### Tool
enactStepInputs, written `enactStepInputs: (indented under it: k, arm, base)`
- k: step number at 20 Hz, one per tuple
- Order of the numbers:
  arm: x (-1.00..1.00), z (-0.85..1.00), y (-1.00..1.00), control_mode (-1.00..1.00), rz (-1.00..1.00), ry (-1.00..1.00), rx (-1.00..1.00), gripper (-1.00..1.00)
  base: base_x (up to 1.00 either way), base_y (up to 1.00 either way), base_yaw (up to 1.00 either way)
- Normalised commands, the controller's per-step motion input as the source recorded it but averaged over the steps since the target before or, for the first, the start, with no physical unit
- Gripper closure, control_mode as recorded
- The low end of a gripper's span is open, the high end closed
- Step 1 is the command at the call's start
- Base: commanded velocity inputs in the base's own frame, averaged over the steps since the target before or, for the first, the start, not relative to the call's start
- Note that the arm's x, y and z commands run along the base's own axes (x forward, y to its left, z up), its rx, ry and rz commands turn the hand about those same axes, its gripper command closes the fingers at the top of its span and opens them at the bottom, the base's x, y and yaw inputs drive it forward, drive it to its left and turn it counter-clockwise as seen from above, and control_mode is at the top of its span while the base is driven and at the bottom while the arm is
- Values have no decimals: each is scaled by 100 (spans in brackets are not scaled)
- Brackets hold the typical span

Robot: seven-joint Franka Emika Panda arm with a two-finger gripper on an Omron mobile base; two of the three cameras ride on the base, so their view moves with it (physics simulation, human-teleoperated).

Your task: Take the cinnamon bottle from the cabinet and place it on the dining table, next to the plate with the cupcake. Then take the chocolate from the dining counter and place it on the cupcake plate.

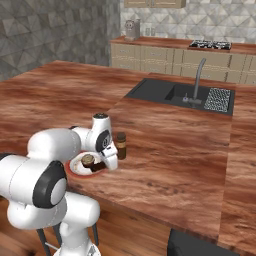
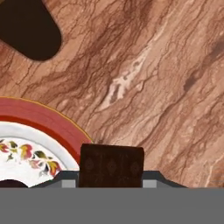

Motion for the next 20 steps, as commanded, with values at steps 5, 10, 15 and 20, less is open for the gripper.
enactStepInputs:
  k: [5, 10, 15, 20]
  arm:
    - [16, 0, 20, -100, -31, 0, 0, 100]
    - [6, -4, 17, -100, -18, 0, 0, 100]
    - [-6, -12, 21, -100, -4, 0, -3, 100]
    - [-19, -3, 10, -100, 0, -1, 0, 100]
  base:
    - [0, 0, 0]
    - [0, 0, 0]
    - [0, 0, 0]
    - [0, 0, 0]
